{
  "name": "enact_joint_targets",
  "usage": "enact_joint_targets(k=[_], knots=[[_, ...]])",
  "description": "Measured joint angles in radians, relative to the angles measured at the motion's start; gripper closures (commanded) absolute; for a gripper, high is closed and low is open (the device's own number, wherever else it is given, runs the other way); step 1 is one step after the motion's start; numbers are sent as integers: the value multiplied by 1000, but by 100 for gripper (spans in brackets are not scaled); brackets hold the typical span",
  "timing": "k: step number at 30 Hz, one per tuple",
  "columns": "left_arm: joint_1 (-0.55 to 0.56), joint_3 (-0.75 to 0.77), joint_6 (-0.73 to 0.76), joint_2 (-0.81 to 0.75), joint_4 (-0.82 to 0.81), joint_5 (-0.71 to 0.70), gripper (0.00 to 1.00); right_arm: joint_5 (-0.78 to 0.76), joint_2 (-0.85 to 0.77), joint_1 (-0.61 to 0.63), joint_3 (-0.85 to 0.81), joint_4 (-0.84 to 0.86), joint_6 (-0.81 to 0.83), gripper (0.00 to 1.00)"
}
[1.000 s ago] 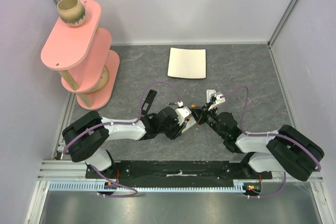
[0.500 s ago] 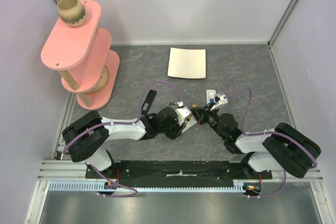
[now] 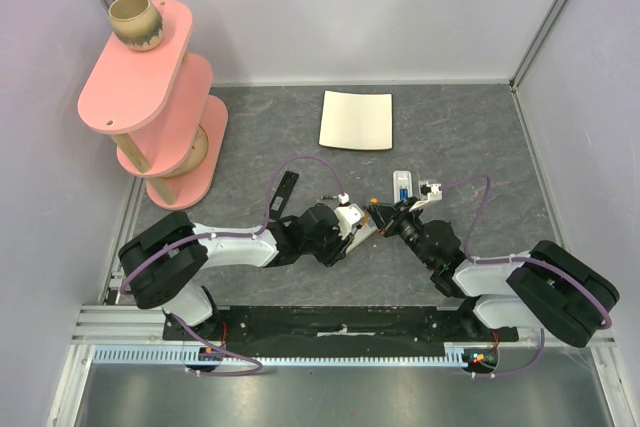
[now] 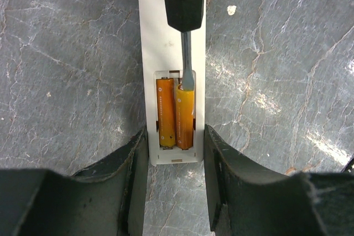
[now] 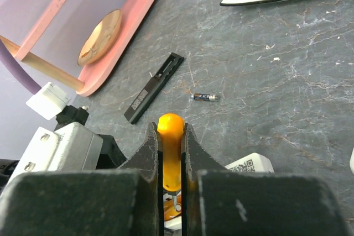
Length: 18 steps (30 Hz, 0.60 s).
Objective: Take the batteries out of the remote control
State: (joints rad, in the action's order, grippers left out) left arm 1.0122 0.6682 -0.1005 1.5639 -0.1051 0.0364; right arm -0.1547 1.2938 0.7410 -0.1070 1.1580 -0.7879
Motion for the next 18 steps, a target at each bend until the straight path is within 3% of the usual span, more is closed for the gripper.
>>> enact_joint_targets(k=[18], knots=[[0,0,0,-1,1,-1,98,28,5,-24,0,8,-61,100]])
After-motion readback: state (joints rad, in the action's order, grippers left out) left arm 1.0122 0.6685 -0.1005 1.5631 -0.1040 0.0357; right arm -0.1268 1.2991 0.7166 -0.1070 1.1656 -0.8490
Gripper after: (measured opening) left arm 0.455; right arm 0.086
